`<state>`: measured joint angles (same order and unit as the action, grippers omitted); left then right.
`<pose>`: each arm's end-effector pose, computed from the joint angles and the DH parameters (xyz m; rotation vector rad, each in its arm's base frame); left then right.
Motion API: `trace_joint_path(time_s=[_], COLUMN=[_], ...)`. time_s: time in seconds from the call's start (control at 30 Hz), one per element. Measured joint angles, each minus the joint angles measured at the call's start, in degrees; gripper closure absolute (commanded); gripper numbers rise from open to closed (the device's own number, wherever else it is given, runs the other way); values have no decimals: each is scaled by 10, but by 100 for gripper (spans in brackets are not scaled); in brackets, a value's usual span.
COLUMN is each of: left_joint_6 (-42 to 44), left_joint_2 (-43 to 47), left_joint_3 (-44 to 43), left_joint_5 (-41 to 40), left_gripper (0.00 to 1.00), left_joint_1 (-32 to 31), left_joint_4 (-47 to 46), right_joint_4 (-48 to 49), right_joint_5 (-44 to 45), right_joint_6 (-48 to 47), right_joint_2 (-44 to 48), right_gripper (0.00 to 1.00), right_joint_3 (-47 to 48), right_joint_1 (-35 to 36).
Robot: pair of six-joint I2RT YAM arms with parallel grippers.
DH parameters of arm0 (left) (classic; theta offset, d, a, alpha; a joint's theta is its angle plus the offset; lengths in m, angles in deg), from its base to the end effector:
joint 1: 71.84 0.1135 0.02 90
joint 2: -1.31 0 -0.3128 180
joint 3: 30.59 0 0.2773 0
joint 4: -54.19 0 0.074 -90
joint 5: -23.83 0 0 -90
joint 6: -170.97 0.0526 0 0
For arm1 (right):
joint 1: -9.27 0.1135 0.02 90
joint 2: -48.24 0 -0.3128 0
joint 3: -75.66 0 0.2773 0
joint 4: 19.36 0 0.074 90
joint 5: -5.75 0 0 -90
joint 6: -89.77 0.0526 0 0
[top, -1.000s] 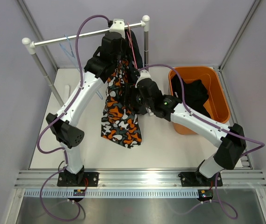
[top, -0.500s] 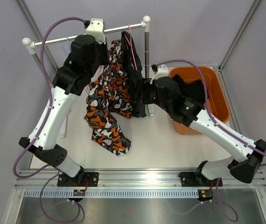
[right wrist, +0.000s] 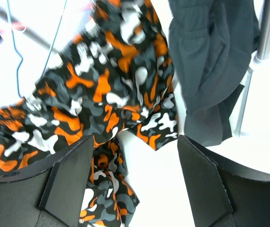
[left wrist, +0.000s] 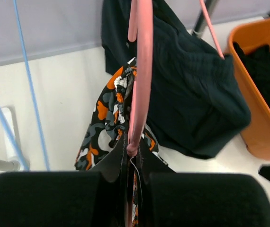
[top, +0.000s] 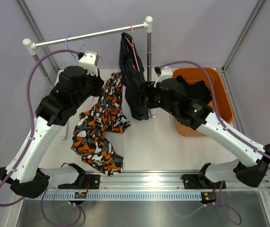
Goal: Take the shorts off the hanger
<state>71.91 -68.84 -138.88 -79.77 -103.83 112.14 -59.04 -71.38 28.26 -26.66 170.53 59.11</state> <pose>0.2183 -0.1217 0.5366 0.2226 1.9018 -0.2570 0.2134 0.2348 0.4680 -0.2106 1.9588 0.7014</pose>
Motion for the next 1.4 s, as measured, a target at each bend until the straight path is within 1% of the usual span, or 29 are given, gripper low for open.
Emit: trace_joint_path(time_s=[0.13,0.3,0.47,0.67,0.87,0.9,1.0,1.1,1.13,1.2,1.23,1.33,1.37,1.4], left_joint_6=[-1,-11,-19,-24,-29,-30,-30,-30,-30,-30,-30,-30,-30,-30], left_joint_2=[61,121,161,179,194,196,203,209,210,213,214,217,218,221], left_joint_3=[55,100,140,158,168,168,168,168,168,168,168,168,168,168], left_joint_5=[18,29,33,46,52,53,55,58,59,60,60,61,62,62], left_gripper=[100,100,100,100,100,100,100,100,100,100,100,100,100,100], left_joint_1=[-40,-72,-81,-84,-84,-84,-84,-84,-84,-84,-84,-84,-84,-84], left_joint_4=[4,14,16,16,17,17,17,19,21,25,26,33,35,37], right_joint_4=[-26,-34,-60,-75,-85,-87,-88,-89,-90,-94,-94,-99,-102,-103], right_joint_5=[11,28,45,60,76,77,82,92,96,106,111,134,138,143], right_joint_6=[-7,-8,-5,5,12,13,17,20,20,20,21,21,21,19], right_joint_2=[-23,-73,-123,-179,-211,-213,-217,-217,-217,-217,-217,-217,-217,-217], right_gripper=[20,20,22,25,32,35,39,49,57,66,77,91,99,100], right_joint_3=[51,100,133,165,185,186,186,186,186,186,186,186,186,186], right_joint_1=[37,81,98,103,103,103,104,104,104,104,104,105,104,104])
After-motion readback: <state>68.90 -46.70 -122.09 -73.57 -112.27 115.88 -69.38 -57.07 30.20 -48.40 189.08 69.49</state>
